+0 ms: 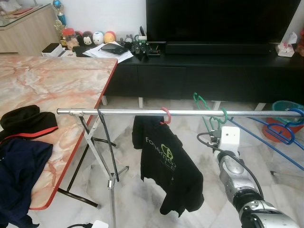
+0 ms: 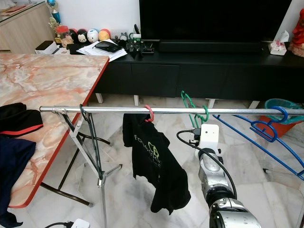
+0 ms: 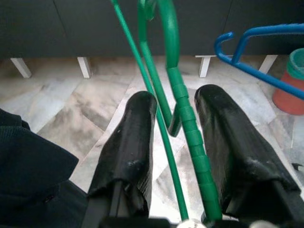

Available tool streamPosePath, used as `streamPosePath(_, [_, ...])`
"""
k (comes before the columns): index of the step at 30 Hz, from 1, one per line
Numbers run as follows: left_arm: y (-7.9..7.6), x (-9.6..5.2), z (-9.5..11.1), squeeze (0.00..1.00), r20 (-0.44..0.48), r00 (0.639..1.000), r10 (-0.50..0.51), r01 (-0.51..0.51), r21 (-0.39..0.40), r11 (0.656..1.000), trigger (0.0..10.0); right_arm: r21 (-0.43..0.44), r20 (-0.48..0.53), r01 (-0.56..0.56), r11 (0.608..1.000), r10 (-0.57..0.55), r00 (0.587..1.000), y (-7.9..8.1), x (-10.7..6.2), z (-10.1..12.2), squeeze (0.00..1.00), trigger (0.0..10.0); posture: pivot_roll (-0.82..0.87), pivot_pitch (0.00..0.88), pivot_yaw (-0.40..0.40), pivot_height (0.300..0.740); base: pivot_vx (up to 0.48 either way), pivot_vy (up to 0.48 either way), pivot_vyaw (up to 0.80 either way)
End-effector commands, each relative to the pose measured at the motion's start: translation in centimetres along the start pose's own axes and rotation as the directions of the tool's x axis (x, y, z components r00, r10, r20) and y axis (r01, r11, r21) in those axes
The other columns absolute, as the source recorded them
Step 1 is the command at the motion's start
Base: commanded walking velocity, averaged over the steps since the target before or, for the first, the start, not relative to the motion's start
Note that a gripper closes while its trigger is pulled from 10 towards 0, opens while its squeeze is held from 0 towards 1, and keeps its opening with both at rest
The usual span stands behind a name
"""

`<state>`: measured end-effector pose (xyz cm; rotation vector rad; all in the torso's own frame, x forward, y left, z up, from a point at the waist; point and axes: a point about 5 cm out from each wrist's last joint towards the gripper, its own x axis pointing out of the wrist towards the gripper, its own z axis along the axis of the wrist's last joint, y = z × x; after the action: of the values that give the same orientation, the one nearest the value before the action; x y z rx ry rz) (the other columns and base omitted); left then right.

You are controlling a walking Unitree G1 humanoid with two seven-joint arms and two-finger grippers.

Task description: Hang hanger

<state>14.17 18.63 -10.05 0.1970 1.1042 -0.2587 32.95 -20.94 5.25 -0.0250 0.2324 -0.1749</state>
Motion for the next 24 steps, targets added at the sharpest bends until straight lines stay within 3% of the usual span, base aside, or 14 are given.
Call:
streamPosePath(1, [0.0, -0.1, -0.6, 0.0, -0.029, 1.0, -0.008, 0.008, 0.016, 1.0, 10.0, 0.033, 0.061, 0.008, 0.999, -0.01, 0.998, 0.1, -0.2, 0.5, 1.0, 10.0, -0.23, 0.0, 0.06, 0.74, 0.0, 0.0, 0.0])
streamPosePath(5, [0.0, -0.1, -0.6, 0.0, -0.031, 0.999, -0.011, 0.012, 0.02, 1.0, 10.0, 0.072, 0.143, 0.018, 0.997, -0.028, 0.989, 0.1, -1.1, 0.3, 1.0, 10.0, -0.23, 0.0, 0.06, 0.74, 0.0, 0.0, 0.0])
streamPosePath(13, [0.1, -0.1, -0.6, 0.0, -0.032, 0.999, -0.018, 0.018, 0.02, 1.0, 10.0, 0.052, 0.201, 0.016, 0.999, -0.026, 0.979, 0.3, -2.4, -0.6, 1.0, 10.0, -0.23, 0.0, 0.058, 0.74, 0.0, 0.0, 0.0])
streamPosePath(15, [0.1, -0.1, -0.6, 0.0, -0.033, 0.999, -0.02, 0.021, 0.023, 1.0, 10.0, 0.069, 0.245, 0.06, 0.996, -0.076, 0.967, -0.4, -3.5, -1.0, 1.0, 10.0, -0.23, 0.0, 0.059, 0.74, 0.0, 0.0, 0.0])
streamPosePath(24, [0.1, -0.1, -0.6, 0.0, -0.033, 0.999, -0.022, 0.023, 0.032, 0.999, 10.0, 0.039, 0.281, 0.082, 0.996, -0.09, 0.956, -1.1, -5.8, -1.9, 1.0, 10.0, -0.24, 0.0, 0.057, 0.74, 0.0, 0.0, 0.0])
